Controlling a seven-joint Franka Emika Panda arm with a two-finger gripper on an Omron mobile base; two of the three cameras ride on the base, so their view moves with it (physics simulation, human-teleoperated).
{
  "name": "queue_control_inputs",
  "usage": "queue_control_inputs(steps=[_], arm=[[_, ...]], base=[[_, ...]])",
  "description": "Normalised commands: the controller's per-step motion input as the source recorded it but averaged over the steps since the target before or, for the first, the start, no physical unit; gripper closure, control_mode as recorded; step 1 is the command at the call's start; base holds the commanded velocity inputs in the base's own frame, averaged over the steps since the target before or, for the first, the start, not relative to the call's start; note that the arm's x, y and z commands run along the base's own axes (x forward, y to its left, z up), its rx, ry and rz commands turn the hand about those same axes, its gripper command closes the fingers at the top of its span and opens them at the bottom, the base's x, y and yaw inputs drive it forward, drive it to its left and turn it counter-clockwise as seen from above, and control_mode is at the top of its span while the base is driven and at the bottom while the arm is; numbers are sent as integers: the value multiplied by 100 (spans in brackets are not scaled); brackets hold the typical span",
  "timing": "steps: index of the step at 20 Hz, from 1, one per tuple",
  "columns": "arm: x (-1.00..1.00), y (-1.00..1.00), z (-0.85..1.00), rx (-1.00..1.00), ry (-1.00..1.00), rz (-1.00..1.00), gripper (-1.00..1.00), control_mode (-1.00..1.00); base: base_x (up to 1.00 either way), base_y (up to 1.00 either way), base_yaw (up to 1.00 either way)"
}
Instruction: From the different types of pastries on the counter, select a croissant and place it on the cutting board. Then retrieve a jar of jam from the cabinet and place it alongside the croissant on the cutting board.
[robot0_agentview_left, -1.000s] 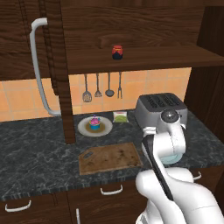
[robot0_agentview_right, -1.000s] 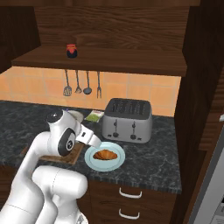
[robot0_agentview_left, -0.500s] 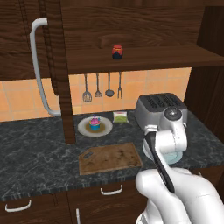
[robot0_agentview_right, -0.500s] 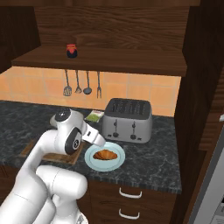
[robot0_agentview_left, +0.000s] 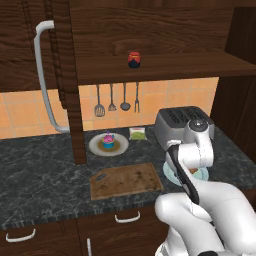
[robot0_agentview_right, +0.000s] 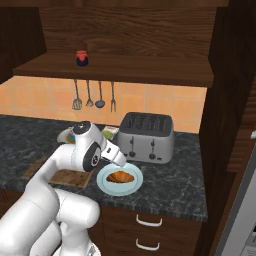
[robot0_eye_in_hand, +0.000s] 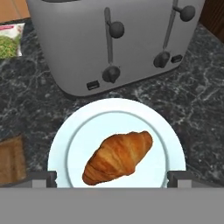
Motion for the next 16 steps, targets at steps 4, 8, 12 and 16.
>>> queue_control_inputs(steps=[4, 8, 12, 16], arm=[[-12, -14, -40, 0, 8, -1, -100, -100], [-15, -10, -49, 0, 5, -1, -100, -100], [0, 0, 0, 0, 0, 0, -100, -100], [35, 0, -14, 0, 0, -1, -100, -100]], base=[[0, 0, 0], [0, 0, 0], [0, 0, 0], [0, 0, 0]])
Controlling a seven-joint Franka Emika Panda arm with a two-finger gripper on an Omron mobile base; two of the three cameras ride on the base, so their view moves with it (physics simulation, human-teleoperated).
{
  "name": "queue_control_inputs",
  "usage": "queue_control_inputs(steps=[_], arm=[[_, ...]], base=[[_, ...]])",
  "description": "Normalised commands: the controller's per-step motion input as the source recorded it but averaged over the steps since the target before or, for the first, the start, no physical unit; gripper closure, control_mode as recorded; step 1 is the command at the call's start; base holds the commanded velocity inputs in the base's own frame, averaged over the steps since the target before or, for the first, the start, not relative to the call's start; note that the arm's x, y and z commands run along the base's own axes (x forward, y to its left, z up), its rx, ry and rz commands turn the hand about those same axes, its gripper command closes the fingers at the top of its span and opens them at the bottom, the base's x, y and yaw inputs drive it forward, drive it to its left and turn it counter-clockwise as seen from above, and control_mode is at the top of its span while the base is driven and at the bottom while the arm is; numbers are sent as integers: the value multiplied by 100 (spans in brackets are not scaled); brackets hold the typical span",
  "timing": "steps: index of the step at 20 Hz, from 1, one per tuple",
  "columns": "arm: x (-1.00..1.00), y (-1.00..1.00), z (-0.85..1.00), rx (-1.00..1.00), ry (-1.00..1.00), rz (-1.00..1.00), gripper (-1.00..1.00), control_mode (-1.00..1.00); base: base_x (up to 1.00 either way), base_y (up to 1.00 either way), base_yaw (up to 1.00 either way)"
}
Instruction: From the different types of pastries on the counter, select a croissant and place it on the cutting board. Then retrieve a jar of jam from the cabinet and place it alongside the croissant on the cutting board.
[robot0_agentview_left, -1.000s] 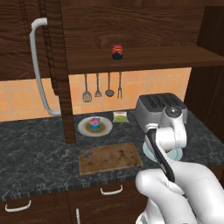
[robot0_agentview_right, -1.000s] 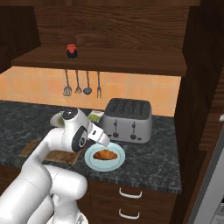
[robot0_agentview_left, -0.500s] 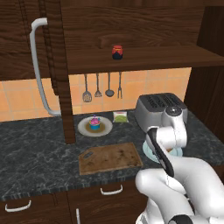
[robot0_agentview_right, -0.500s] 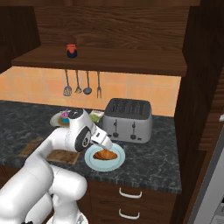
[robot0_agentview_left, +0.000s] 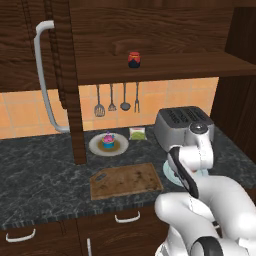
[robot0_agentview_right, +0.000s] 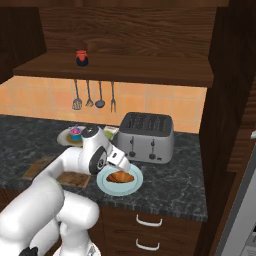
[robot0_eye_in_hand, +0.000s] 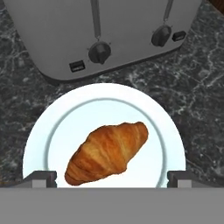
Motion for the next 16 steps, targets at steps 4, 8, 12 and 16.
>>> queue_control_inputs(steps=[4, 8, 12, 16], arm=[[4, 0, -5, 0, 0, -1, -100, -100], [0, 0, -29, 0, 0, 0, -100, -100], [0, 0, -68, 0, 0, 0, -100, -100], [0, 0, -56, 0, 0, 0, -100, -100]], base=[[0, 0, 0], [0, 0, 0], [0, 0, 0], [0, 0, 0]])
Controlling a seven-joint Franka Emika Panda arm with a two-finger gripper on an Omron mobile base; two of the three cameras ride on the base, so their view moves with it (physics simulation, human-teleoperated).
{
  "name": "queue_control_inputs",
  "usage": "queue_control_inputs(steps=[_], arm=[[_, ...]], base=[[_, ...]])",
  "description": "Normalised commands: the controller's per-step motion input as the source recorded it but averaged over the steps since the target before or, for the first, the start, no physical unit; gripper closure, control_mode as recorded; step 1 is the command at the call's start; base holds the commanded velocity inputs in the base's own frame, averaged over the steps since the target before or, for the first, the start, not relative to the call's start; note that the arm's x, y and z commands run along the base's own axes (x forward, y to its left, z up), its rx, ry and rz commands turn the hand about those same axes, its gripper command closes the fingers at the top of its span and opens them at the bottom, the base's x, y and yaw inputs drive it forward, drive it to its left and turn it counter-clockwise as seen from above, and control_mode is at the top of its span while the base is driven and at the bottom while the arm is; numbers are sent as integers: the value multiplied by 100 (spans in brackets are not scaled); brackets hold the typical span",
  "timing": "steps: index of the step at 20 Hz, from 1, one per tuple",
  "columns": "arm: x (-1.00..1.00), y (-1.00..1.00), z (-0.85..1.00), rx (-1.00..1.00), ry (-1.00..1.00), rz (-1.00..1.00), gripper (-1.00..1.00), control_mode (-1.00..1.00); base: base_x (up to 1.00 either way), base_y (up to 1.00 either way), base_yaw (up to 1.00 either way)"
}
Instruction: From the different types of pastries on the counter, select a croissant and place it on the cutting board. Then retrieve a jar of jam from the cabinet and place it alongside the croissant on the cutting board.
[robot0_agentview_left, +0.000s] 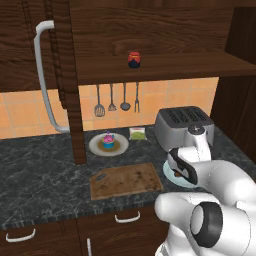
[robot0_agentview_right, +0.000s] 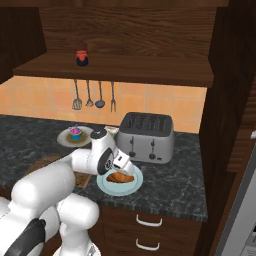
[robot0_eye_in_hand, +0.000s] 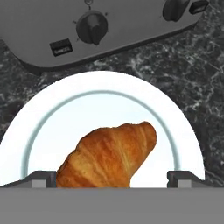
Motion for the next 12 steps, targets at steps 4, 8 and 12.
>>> queue_control_inputs(steps=[4, 8, 12], arm=[[0, 0, -5, 0, 0, 0, -100, -100], [0, 0, -33, 0, 0, -1, -100, -100], [0, 0, -47, 0, 0, -4, -100, -100]], base=[[0, 0, 0], [0, 0, 0], [0, 0, 0]])
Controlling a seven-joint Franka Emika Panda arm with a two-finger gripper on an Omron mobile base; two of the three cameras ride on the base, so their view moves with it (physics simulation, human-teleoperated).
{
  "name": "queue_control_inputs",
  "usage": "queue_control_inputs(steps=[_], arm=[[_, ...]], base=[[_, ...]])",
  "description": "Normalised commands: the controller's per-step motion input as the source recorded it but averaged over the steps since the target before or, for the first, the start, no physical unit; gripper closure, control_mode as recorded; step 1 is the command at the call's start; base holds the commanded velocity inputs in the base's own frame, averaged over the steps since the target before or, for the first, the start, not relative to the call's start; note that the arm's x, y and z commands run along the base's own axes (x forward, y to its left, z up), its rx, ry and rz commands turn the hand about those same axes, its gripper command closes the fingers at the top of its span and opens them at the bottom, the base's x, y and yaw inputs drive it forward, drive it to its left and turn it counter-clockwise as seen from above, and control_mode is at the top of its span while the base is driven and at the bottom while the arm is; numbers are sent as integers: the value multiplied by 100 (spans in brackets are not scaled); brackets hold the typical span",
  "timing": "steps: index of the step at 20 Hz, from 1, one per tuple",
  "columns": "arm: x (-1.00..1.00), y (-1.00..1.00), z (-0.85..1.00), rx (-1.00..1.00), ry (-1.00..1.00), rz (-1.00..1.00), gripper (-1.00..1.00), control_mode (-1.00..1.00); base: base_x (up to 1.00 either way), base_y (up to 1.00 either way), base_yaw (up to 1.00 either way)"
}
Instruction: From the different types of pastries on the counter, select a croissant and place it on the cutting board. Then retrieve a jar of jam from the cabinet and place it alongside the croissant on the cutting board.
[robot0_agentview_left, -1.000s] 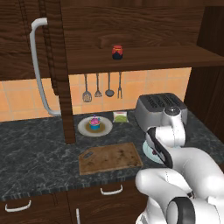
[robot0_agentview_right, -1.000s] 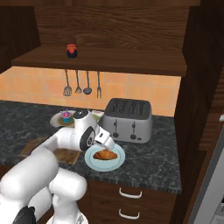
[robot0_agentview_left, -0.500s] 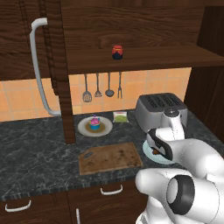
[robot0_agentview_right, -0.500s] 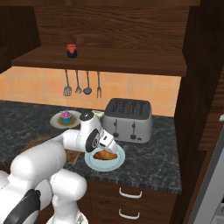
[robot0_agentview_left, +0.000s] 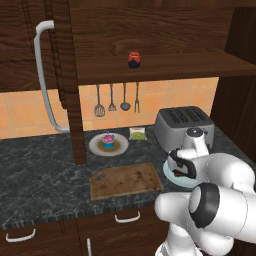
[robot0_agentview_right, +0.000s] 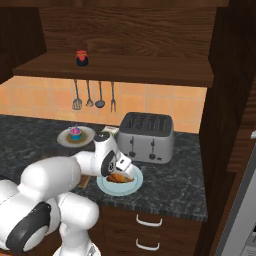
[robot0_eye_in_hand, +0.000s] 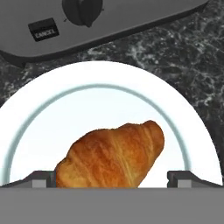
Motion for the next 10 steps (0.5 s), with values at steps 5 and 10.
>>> queue_control_inputs(steps=[5, 10], arm=[[0, 1, -47, 0, 0, -8, -100, -100], [0, 8, -60, 0, 1, -9, 100, -100]], base=[[0, 0, 0], [0, 0, 0]])
